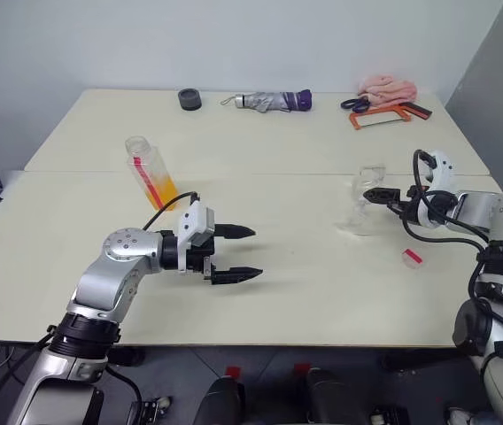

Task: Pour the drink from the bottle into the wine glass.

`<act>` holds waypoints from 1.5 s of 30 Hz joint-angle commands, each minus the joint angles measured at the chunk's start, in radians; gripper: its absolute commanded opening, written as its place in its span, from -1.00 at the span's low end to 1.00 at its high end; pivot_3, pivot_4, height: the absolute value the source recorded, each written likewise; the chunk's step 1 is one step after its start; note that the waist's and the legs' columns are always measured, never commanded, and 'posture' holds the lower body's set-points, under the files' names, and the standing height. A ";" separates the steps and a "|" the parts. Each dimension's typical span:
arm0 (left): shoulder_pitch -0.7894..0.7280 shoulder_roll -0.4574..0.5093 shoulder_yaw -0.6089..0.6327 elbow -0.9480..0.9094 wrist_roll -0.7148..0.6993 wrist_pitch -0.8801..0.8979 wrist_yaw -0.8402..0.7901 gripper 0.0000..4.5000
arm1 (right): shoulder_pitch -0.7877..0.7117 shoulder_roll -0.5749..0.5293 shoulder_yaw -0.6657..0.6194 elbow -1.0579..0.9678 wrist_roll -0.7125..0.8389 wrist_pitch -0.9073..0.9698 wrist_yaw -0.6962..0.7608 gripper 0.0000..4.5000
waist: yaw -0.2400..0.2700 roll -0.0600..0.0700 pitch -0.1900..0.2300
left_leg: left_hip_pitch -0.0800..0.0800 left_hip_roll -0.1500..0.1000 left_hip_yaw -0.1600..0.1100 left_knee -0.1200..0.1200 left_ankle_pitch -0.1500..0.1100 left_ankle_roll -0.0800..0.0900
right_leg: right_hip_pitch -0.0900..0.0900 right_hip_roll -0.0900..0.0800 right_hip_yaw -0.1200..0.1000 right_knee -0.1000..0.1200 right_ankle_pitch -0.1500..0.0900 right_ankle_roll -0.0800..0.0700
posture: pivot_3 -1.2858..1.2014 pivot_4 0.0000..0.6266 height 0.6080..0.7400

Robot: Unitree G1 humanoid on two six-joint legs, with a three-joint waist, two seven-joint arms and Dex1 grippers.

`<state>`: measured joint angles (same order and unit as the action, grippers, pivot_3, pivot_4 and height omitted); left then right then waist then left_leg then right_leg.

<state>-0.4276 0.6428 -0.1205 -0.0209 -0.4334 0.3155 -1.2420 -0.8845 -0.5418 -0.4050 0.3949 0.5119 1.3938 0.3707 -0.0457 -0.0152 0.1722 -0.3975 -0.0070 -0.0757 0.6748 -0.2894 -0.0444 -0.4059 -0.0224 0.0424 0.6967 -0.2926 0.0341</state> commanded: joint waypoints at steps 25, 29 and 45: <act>-0.026 -0.016 0.006 0.006 0.018 0.001 0.005 1.00 | -0.243 0.019 0.214 0.693 -0.170 -0.445 0.342 0.16 | -0.011 0.000 0.000 | 0.000 0.001 -0.001 0.000 0.000 0.000 | 0.000 0.000 0.000 0.000 0.000 0.000 | 0.03 -0.52 1.00; -0.023 -0.016 0.008 0.003 0.019 0.003 0.013 1.00 | -0.264 0.029 0.135 0.686 -0.134 -0.459 0.287 -0.47 | -0.011 0.000 0.000 | 0.000 0.001 -0.002 0.000 0.000 0.000 | 0.000 0.000 0.000 0.000 0.000 0.000 | 0.03 -0.52 1.00; -0.050 -0.035 0.019 0.038 0.030 0.002 0.052 1.00 | -0.021 0.206 0.221 0.357 -0.345 -1.286 0.050 -0.93 | -0.012 0.001 0.001 | -0.001 0.002 -0.003 0.001 0.000 0.000 | -0.001 -0.002 0.001 0.001 0.000 0.000 | 0.03 -0.52 1.00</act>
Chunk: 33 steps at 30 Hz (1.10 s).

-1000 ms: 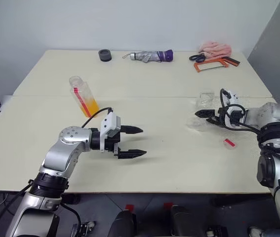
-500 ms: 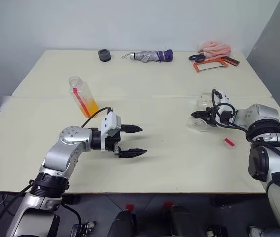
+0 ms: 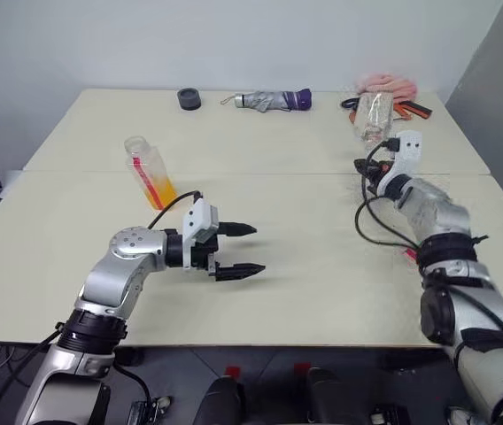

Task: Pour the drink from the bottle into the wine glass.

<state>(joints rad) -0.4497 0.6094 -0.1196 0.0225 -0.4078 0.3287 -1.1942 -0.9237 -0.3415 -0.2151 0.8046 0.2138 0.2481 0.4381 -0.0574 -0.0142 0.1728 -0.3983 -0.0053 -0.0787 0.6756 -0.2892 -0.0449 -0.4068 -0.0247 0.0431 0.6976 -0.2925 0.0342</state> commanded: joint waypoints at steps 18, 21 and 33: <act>-0.019 -0.022 0.024 -0.014 0.006 -0.011 0.030 1.00 | 0.505 0.106 0.119 -0.457 -0.076 -0.024 -0.084 -0.93 | 0.003 0.000 -0.002 | 0.002 0.000 -0.003 0.000 0.000 0.000 | 0.003 0.001 -0.001 0.000 0.000 0.000 | 0.03 -0.52 1.00; -0.014 -0.033 0.037 -0.017 0.002 -0.010 0.056 1.00 | 0.558 0.101 0.133 -0.512 -0.079 0.009 -0.079 -0.93 | 0.004 -0.001 -0.003 | 0.003 0.000 -0.003 0.000 0.000 0.000 | 0.003 0.001 -0.001 0.000 0.000 0.000 | 0.03 -0.52 1.00; 0.014 -0.064 0.113 -0.031 0.011 -0.027 0.209 1.00 | 0.530 0.119 0.202 -0.565 -0.109 -0.136 -0.045 -0.93 | -0.001 -0.002 -0.006 | 0.011 0.000 -0.002 -0.001 0.000 0.000 | 0.010 0.003 -0.001 -0.001 0.000 0.000 | 0.03 -0.52 1.00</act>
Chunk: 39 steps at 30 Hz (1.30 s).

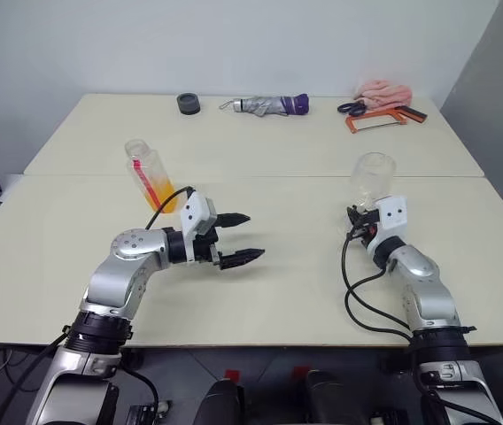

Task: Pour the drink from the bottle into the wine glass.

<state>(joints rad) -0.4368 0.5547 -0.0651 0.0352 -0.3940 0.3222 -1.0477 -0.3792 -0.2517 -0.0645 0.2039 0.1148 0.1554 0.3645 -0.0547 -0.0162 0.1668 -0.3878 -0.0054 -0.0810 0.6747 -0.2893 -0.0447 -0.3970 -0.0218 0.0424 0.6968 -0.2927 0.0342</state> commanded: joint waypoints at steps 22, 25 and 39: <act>0.171 0.184 0.256 -0.284 -0.101 0.128 0.134 1.00 | -0.482 0.219 0.148 0.729 -0.073 -0.420 0.138 -0.93 | -0.026 0.001 0.001 | 0.004 0.002 0.004 -0.011 0.001 -0.001 | -0.005 -0.003 0.003 0.000 0.000 -0.001 | 0.03 -0.52 1.00; 0.161 0.187 0.262 -0.311 -0.113 0.144 0.145 1.00 | -0.489 0.223 0.140 0.757 -0.069 -0.437 0.143 -0.93 | -0.027 0.001 0.001 | 0.004 0.003 0.004 -0.011 0.001 -0.001 | -0.005 -0.002 0.003 0.000 0.000 -0.001 | 0.03 -0.52 1.00; 0.072 0.167 0.241 -0.312 -0.119 0.142 0.177 1.00 | -0.410 0.213 0.141 0.660 -0.057 -0.431 0.203 1.00 | -0.027 0.001 0.001 | 0.004 0.003 0.004 -0.011 0.001 -0.001 | -0.005 -0.002 0.003 0.000 0.000 -0.001 | 0.03 -0.52 1.00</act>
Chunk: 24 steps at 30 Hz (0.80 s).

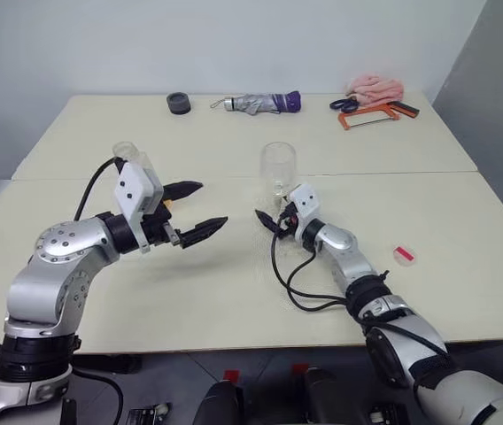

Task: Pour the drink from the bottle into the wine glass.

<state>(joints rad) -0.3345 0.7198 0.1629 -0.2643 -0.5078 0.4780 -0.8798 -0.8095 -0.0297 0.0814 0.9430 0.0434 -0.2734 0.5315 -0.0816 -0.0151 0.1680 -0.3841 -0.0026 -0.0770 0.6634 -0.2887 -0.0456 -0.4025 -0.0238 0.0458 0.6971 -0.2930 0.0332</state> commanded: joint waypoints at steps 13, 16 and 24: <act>-0.009 -0.028 0.015 -0.054 -0.016 -0.011 0.041 1.00 | 0.267 -0.137 0.003 -0.566 0.086 0.224 0.168 1.00 | 0.003 0.000 0.000 | -0.001 0.000 0.000 0.000 0.000 0.000 | 0.000 0.000 0.000 0.000 0.000 0.000 | 0.03 -0.52 1.00; 0.030 -0.042 0.019 -0.057 -0.006 -0.011 0.068 1.00 | 0.337 -0.191 0.003 -0.729 0.114 0.312 0.200 1.00 | 0.007 0.000 0.000 | -0.001 0.000 0.000 0.000 0.000 0.000 | 0.000 0.000 0.000 0.000 0.000 0.000 | 0.03 -0.52 1.00; 0.232 -0.138 0.048 0.018 0.132 -0.109 0.255 1.00 | 0.513 -0.342 0.018 -1.173 0.215 0.539 0.269 1.00 | 0.017 0.000 0.000 | -0.001 0.001 0.000 0.000 0.000 0.000 | 0.000 0.000 0.000 -0.001 0.000 0.000 | 0.03 -0.52 1.00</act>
<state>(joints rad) -0.1191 0.5933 0.1689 -0.2539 -0.4088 0.4192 -0.6745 -0.2993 -0.3635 0.0988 -0.1258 0.2283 0.2465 0.7902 -0.0642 -0.0151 0.1682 -0.3850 -0.0016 -0.0771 0.6633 -0.2889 -0.0454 -0.4026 -0.0240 0.0459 0.6957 -0.2932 0.0336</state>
